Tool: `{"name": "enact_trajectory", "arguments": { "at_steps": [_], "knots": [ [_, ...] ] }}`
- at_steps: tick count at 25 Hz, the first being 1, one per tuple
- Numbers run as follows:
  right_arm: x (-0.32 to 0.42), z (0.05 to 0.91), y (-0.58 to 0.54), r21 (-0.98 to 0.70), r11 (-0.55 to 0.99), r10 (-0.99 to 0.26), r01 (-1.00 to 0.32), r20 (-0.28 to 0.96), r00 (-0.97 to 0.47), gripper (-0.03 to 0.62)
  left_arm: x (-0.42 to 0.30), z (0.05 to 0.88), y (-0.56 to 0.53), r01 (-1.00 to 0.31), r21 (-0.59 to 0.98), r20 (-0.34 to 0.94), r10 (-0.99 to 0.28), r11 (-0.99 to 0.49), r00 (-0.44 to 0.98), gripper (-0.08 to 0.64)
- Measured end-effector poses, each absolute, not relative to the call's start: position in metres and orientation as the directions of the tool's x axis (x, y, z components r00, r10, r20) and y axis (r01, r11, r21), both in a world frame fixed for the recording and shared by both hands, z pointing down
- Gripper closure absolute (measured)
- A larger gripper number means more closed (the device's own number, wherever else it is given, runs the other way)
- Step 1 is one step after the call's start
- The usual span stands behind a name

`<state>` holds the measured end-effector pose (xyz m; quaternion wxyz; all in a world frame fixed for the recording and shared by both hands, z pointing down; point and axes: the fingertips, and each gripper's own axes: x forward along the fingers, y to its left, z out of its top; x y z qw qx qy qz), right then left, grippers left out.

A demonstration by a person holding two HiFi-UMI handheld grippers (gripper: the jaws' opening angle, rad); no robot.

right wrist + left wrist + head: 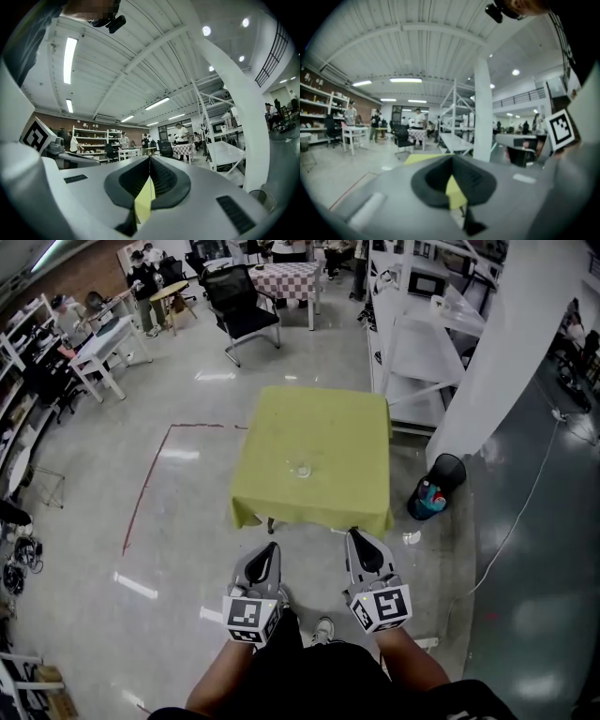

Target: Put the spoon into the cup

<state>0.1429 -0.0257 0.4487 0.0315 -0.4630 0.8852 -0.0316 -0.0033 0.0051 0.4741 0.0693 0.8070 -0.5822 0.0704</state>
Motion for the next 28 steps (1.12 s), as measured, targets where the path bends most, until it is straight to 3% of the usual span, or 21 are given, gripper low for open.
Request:
{"name": "enact_trajectory", "arguments": {
  "at_steps": [28],
  "knots": [
    [0.015, 0.430, -0.163, 0.030, 0.548, -0.835, -0.836, -0.048, -0.549, 0.583, -0.125, 0.474, -0.144, -0.929, 0.051, 0.127, -0.920, -0.366, 0.370, 0.555]
  ]
}}
